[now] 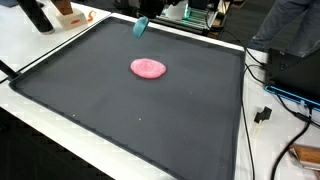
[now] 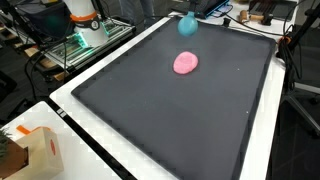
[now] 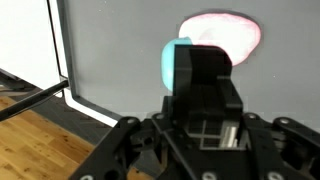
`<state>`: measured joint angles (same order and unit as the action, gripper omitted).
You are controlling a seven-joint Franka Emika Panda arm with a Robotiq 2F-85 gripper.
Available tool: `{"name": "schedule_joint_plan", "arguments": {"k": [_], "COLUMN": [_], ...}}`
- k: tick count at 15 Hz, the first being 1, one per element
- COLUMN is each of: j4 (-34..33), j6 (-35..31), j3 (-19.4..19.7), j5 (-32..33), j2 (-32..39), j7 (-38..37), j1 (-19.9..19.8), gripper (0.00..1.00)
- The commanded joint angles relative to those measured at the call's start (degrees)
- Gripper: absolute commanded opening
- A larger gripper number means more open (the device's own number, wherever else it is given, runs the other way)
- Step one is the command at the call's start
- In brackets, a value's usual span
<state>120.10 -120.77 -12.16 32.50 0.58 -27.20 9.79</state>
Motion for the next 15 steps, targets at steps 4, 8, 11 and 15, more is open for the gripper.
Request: {"name": "schedule_joint_plan", "arguments": {"k": [4,8,11,15], "j4": [-6.8,-10.3,-13.1,-16.4], "j6": [12.4,19.1,24.4,29.3], "j3": [-1.1,-0.5,-0.2,0.5], "j5": [12.2,14.7,16.1,16.1], "j2": [8.8,13.8,17.3,21.5], "j7": [-15.9,-22.3,-25.4,-28.2], "j1": [5.3,8.0,9.7,10.9], "gripper": [0.25,0.25,0.25,0.25]}}
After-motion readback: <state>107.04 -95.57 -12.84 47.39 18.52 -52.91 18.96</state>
